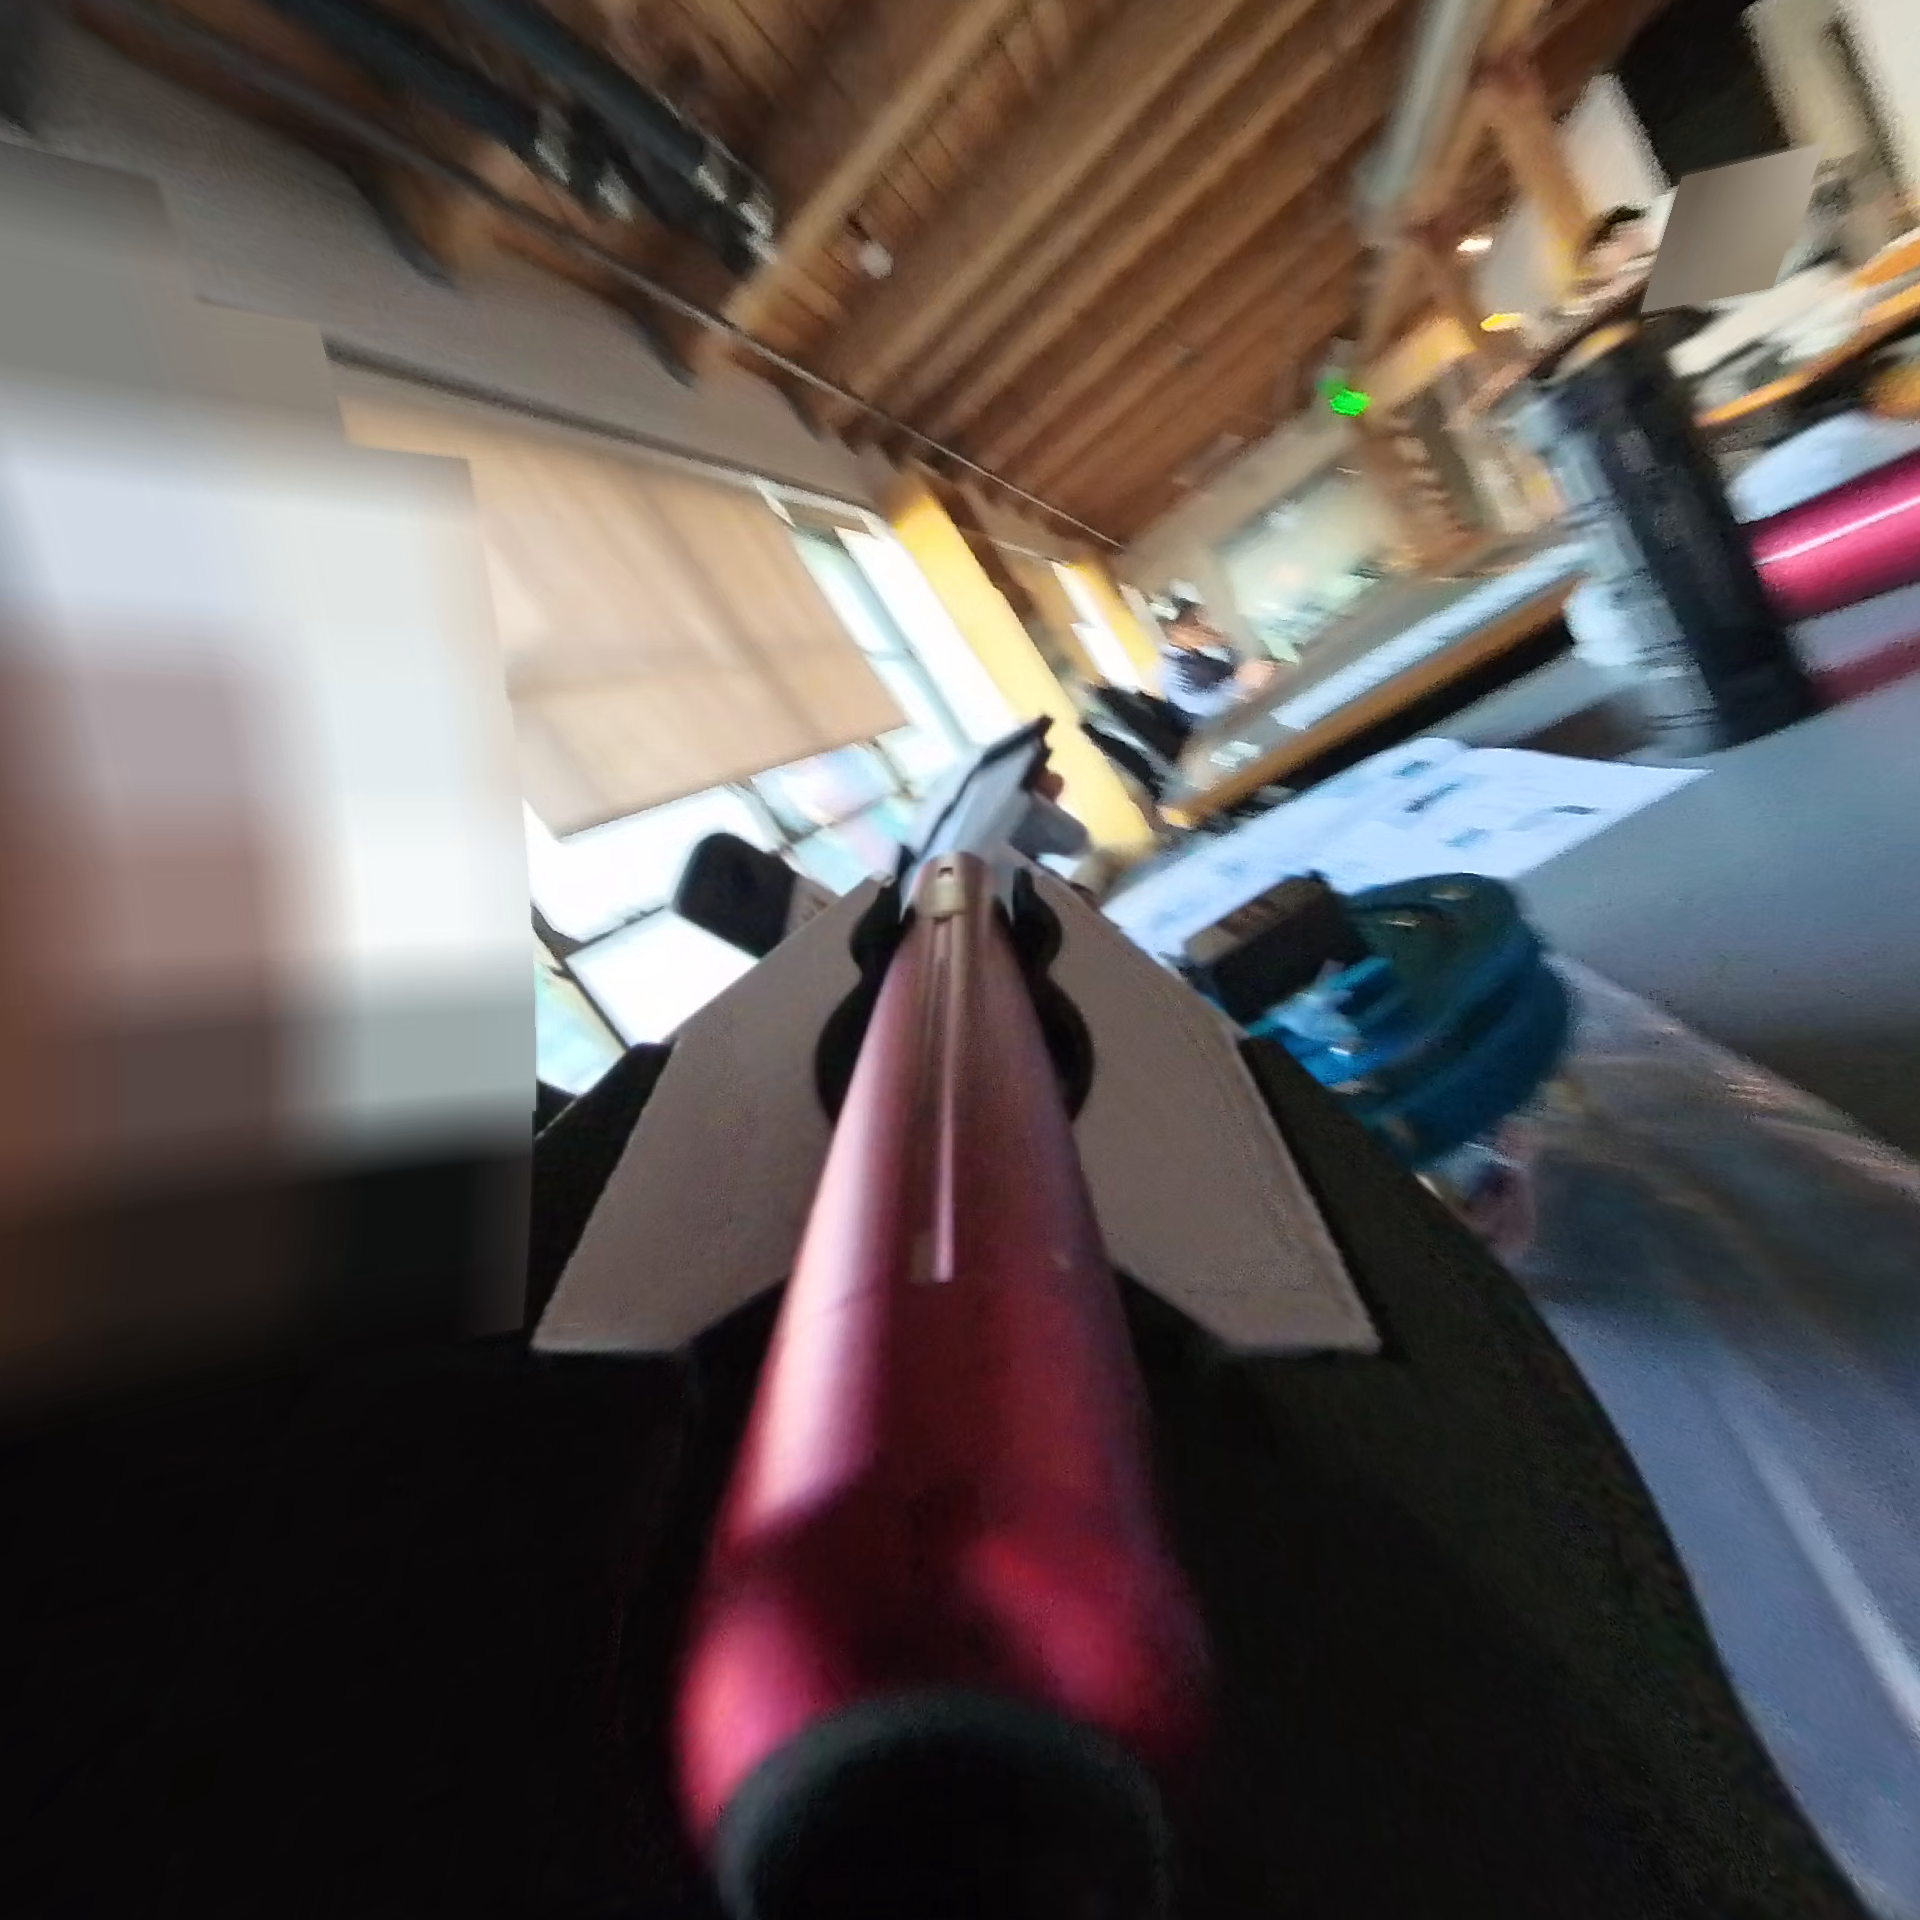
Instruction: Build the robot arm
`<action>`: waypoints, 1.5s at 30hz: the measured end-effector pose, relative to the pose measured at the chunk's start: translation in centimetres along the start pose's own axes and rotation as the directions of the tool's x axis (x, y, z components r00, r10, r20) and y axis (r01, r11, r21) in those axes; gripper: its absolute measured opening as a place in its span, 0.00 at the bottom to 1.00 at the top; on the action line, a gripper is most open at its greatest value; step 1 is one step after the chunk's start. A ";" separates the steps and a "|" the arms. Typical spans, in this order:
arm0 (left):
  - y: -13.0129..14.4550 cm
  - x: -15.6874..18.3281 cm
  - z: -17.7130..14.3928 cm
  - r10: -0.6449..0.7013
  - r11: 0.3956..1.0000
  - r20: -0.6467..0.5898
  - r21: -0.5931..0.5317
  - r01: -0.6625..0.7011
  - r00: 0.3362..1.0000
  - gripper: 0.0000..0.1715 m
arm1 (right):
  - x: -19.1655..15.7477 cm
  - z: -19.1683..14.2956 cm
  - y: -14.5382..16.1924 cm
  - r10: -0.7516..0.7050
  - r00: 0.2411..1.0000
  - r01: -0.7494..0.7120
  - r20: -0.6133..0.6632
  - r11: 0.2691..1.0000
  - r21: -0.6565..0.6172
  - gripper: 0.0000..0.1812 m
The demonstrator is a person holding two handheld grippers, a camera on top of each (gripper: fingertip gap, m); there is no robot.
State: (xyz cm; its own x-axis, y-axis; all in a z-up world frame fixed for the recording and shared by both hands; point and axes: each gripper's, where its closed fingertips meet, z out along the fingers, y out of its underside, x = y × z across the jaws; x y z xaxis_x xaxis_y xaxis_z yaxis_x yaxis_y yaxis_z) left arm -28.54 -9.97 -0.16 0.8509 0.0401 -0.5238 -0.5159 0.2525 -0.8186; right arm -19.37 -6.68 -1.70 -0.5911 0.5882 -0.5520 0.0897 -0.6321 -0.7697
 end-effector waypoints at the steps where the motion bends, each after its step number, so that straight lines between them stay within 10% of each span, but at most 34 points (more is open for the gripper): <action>1: 1.1 -0.5 0.0 -0.072 0.996 -0.025 -0.049 0.070 0.997 0.04 | 0.4 -0.2 0.3 -0.086 0.994 0.084 -0.066 0.996 -0.043 0.13; 11: 6.5 -0.7 -1.1 -0.237 0.943 -0.081 -0.258 0.209 0.968 0.15 | 5.5 -6.0 1.0 -0.466 0.807 0.287 -0.363 0.847 -0.447 0.11; 17: 6.2 -1.7 -1.7 -0.421 0.895 -0.082 -0.197 0.400 0.903 0.17 | 7.4 -5.5 5.3 -0.409 0.838 0.148 -0.362 0.808 -0.570 0.12; 22: 6.6 -2.8 -2.1 -0.435 0.888 -0.036 -0.185 0.422 0.900 0.17 | 7.2 -4.1 7.0 -0.616 0.741 0.304 -0.267 0.662 -0.685 0.12; 45: 6.3 -2.4 -2.4 -0.370 0.917 -0.039 -0.175 0.358 0.928 0.17 | 8.1 -2.7 7.2 -0.681 0.691 0.362 -0.241 0.615 -0.700 0.12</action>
State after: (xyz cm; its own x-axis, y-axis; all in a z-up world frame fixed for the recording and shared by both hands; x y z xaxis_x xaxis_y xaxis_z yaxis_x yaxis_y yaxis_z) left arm -34.10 -10.82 -4.67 0.9768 -0.0937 -0.1928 -0.1860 0.0769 -0.9795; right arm -21.29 -5.11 -12.60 -0.2763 0.9589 0.0650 0.4030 0.1770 -0.8979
